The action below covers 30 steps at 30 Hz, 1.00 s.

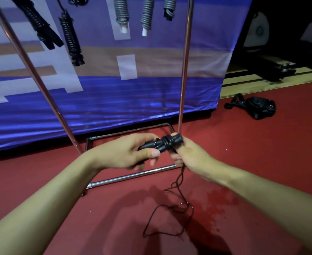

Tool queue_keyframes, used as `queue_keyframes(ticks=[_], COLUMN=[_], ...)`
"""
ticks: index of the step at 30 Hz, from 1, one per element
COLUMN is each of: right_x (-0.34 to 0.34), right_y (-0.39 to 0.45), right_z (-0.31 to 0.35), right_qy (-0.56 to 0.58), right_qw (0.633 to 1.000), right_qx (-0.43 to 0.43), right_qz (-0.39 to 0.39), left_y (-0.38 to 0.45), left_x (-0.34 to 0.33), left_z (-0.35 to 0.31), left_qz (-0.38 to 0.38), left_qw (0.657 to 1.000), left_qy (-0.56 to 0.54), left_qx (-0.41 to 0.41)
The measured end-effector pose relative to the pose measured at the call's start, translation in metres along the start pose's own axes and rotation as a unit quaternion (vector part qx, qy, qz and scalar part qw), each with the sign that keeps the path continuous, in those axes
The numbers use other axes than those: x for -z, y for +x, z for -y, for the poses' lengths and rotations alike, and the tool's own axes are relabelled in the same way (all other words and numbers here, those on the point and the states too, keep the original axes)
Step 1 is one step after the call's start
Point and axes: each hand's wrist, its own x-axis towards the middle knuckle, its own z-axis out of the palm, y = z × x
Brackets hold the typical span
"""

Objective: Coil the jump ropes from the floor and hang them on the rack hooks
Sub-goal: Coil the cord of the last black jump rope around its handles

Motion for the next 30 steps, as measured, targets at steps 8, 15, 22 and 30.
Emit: queue_keyframes(ticks=[8, 15, 22, 30], right_x=[0.003, -0.012, 0.003, 0.009], right_y=[-0.004, -0.008, -0.002, 0.001], right_z=[0.004, 0.014, 0.024, 0.034], right_qy=[-0.171, -0.274, -0.358, -0.543], right_qw=[0.977, 0.957, 0.923, 0.813], right_qx=[0.039, 0.027, 0.098, 0.197], right_qz=[-0.118, -0.094, -0.104, -0.07], left_y=[0.009, 0.019, 0.023, 0.031], left_x=[-0.002, -0.006, -0.006, -0.018], left_z=[0.016, 0.028, 0.025, 0.028], left_qz=[-0.104, -0.194, -0.199, -0.187], left_qw=[0.994, 0.98, 0.966, 0.963], left_qy=[0.042, 0.034, 0.168, 0.195], left_qx=[0.013, 0.023, 0.006, 0.001])
